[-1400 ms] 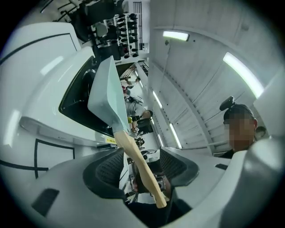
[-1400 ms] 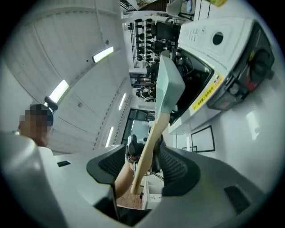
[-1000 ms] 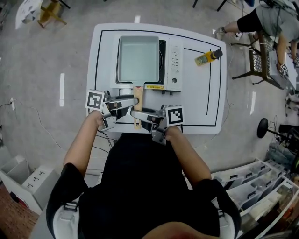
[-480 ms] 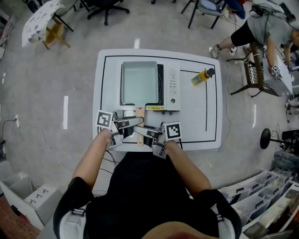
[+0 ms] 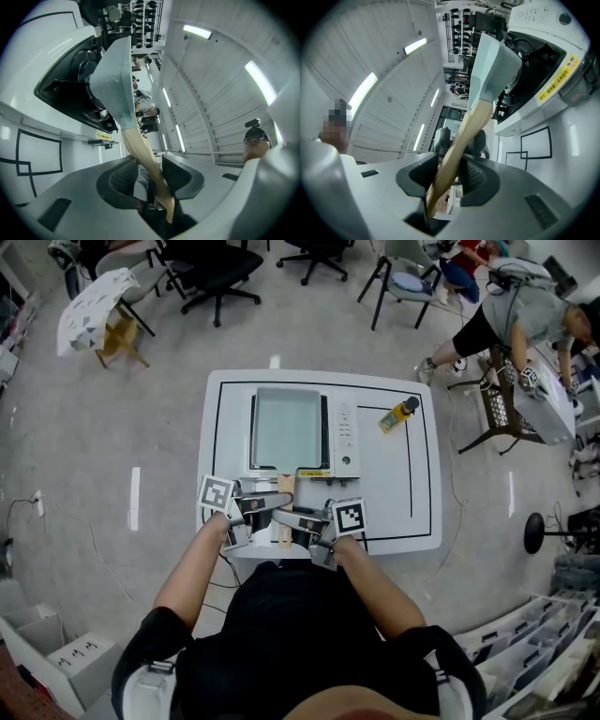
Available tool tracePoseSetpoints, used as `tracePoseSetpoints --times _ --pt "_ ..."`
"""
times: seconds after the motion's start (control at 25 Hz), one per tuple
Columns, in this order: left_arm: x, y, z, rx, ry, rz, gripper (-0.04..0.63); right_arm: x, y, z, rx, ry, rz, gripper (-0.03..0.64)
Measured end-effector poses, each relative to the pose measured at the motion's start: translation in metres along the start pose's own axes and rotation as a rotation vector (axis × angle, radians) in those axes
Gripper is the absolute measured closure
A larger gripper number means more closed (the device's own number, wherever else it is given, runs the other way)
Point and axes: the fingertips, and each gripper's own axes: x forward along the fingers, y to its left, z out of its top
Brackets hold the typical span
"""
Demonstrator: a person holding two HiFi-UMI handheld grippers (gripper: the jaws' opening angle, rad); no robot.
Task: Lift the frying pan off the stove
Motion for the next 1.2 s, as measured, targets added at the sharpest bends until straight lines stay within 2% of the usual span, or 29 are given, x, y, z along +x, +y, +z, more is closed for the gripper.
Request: tracePoseSetpoints --times 0.24,0.4,0.52,0.88,1.0,1.2 --pt "-0.006 -0.042 -0.01 0.102 0.002 -0.005 0.431 0.003 0.047 -0.008 -0.089 -0.029 0.039 0.466" --pt "-0.012 -0.074 -0.025 0.136 -0.008 -0.027 0.431 0.005 0.078 -0.021 -0.157 -0.035 0.045 0.465" --pt "-0.014 -0.097 -0.037 0.158 -0.007 -0.055 0.431 0.007 0.1 -0.03 -0.249 -0.03 0.058 0.462" --pt "-0.016 -0.13 -0.098 0.119 -0.03 -0.133 0.431 -0.006 0.134 -0.088 -0.226 -0.052 0.049 0.446" --pt "-0.013 -0.127 -0.116 0.114 -0.008 -0.133 0.431 -0.014 0.136 -0.104 -0.209 -0.06 0.042 0.443" --pt "-0.006 -0.125 -0.144 0.11 0.03 -0.122 0.428 -0.028 0.137 -0.126 -0.237 -0.076 0.03 0.44"
